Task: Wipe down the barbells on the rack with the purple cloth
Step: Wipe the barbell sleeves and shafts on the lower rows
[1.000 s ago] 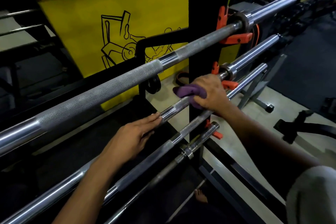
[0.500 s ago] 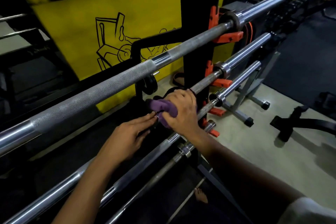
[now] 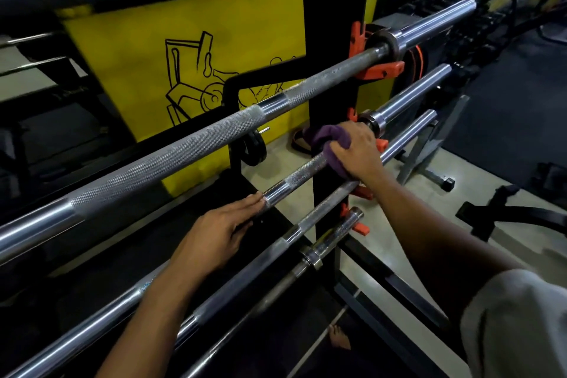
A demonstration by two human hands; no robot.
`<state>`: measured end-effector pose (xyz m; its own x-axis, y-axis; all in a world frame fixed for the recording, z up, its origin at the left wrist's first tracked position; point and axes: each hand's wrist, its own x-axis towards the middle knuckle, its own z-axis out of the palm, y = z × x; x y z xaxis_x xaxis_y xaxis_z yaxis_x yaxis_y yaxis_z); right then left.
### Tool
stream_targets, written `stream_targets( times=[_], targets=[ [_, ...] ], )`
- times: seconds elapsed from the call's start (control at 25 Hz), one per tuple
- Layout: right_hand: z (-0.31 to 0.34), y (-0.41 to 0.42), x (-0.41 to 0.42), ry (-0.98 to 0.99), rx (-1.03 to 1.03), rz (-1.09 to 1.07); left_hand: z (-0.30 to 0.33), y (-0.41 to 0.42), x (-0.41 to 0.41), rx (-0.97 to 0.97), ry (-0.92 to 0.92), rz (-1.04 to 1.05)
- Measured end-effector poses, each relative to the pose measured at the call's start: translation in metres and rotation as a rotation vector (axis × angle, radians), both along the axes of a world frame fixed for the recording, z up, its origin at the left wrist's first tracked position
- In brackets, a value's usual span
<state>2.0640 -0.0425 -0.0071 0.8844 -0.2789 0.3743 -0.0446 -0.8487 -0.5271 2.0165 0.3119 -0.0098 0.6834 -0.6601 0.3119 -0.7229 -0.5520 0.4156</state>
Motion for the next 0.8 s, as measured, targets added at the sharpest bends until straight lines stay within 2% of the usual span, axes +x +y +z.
stream_targets(
  times=[0.12,0.24,0.28,0.32,0.4,0.44,0.52,0.6,0.72,0.8],
  targets=[
    [0.003,0.032,-0.035,-0.100,0.381,0.036,0.002,-0.001,-0.003,-0.003,-0.034,0.010],
    [-0.024,0.074,-0.097,-0.042,0.812,-0.046,0.001,-0.013,-0.033,-0.110,-0.125,0.044],
    [-0.038,0.083,-0.114,-0.023,0.944,-0.105,-0.003,-0.022,-0.050,-0.144,-0.099,0.049],
    [-0.049,0.091,-0.127,0.005,1.073,-0.164,-0.009,-0.034,-0.067,-0.143,-0.002,0.056],
    [-0.059,0.105,-0.146,0.075,1.279,-0.239,-0.024,-0.061,-0.095,-0.089,0.342,0.099],
    [-0.058,0.114,-0.153,0.109,1.361,-0.255,-0.035,-0.071,-0.102,-0.048,0.442,0.113],
    [-0.063,0.128,-0.163,0.210,1.449,-0.226,-0.049,-0.080,-0.104,-0.027,0.442,0.116],
    [-0.069,0.136,-0.165,0.277,1.492,-0.197,-0.051,-0.077,-0.101,-0.117,0.493,0.135],
    [-0.068,0.131,-0.163,0.312,1.387,-0.044,-0.050,-0.064,-0.090,-0.331,0.610,0.203],
    [-0.069,0.119,-0.166,0.260,1.277,-0.104,-0.045,-0.056,-0.081,-0.430,0.660,0.278]
  ],
)
